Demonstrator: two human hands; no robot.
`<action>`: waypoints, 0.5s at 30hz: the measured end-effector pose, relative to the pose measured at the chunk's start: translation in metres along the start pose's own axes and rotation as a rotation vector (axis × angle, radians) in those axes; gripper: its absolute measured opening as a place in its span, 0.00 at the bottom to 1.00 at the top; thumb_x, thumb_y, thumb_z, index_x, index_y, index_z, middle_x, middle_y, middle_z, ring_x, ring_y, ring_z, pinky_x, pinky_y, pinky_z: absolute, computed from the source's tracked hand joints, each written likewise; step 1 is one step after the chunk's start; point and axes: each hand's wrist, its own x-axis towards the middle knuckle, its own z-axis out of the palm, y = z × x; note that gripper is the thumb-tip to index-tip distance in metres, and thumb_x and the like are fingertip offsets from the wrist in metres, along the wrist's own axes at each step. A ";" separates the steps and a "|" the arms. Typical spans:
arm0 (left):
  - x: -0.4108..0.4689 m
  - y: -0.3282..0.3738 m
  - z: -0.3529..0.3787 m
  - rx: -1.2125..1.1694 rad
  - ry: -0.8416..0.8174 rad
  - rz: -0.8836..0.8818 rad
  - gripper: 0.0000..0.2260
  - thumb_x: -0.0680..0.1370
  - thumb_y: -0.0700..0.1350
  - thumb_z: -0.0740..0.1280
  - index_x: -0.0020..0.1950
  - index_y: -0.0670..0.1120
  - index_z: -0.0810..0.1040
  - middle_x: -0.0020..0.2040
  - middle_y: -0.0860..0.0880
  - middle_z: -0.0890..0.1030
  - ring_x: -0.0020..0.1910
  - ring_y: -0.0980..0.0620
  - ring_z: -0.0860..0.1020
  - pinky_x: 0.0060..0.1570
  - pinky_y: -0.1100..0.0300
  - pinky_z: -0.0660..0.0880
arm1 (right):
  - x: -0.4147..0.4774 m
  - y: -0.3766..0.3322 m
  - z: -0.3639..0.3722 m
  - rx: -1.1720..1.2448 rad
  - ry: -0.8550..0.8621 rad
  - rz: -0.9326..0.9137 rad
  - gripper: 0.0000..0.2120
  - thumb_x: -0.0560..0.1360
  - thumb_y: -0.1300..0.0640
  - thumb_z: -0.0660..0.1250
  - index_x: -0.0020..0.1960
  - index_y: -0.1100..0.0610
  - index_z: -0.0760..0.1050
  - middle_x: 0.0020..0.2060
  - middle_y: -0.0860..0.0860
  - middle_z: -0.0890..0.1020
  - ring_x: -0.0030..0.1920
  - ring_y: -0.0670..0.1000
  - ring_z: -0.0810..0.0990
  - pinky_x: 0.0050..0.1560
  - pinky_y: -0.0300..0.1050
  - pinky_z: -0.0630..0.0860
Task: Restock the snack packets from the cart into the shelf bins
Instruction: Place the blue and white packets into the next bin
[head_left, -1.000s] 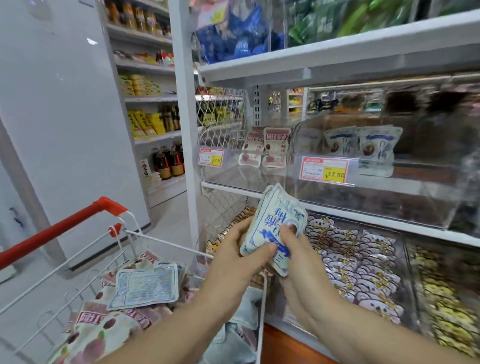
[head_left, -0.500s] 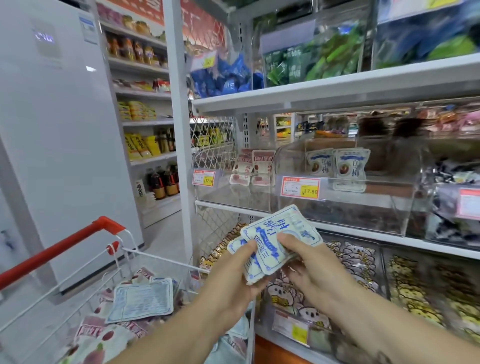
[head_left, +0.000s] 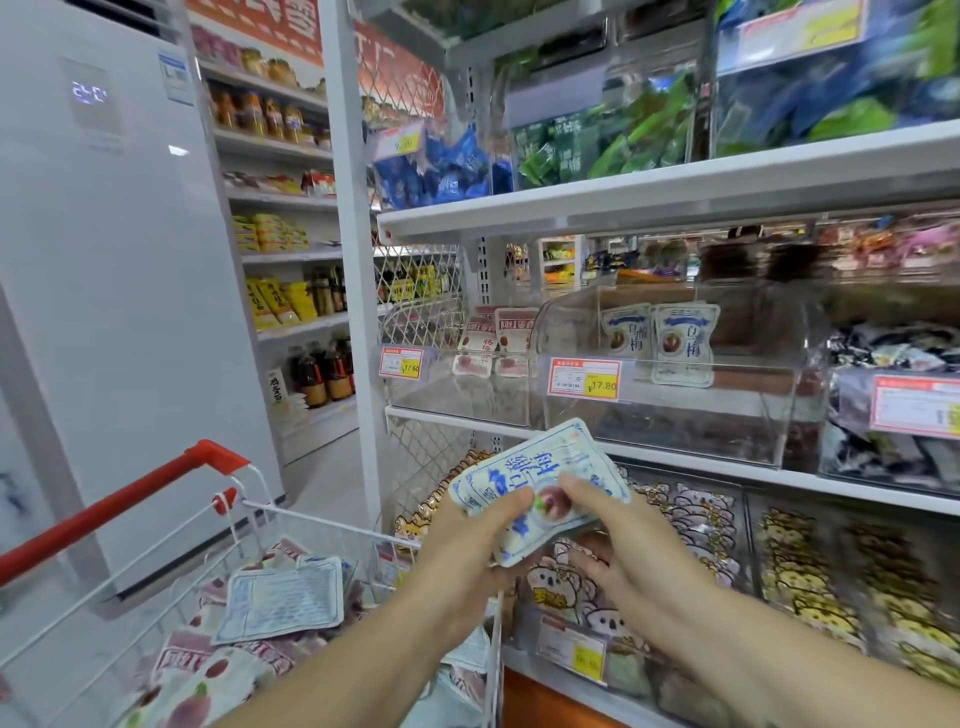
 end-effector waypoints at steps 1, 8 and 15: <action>0.003 0.001 -0.008 0.066 0.018 0.010 0.18 0.77 0.40 0.72 0.66 0.47 0.75 0.54 0.46 0.86 0.49 0.48 0.86 0.47 0.52 0.81 | 0.001 -0.005 -0.007 -0.034 0.008 0.020 0.20 0.69 0.50 0.76 0.59 0.54 0.78 0.49 0.53 0.87 0.50 0.51 0.83 0.55 0.52 0.77; 0.000 0.030 -0.042 0.750 -0.295 0.158 0.26 0.74 0.38 0.76 0.66 0.53 0.71 0.58 0.58 0.82 0.60 0.59 0.80 0.53 0.65 0.77 | -0.003 -0.054 -0.029 -1.195 -0.525 -0.225 0.41 0.68 0.45 0.79 0.73 0.38 0.59 0.64 0.34 0.74 0.61 0.31 0.73 0.63 0.32 0.70; -0.005 0.033 -0.026 0.594 -0.255 0.197 0.27 0.73 0.41 0.77 0.68 0.53 0.71 0.60 0.52 0.82 0.56 0.51 0.84 0.53 0.52 0.82 | -0.007 -0.038 -0.022 -1.059 -0.514 -0.288 0.43 0.65 0.53 0.81 0.70 0.38 0.60 0.56 0.37 0.79 0.53 0.37 0.80 0.52 0.37 0.79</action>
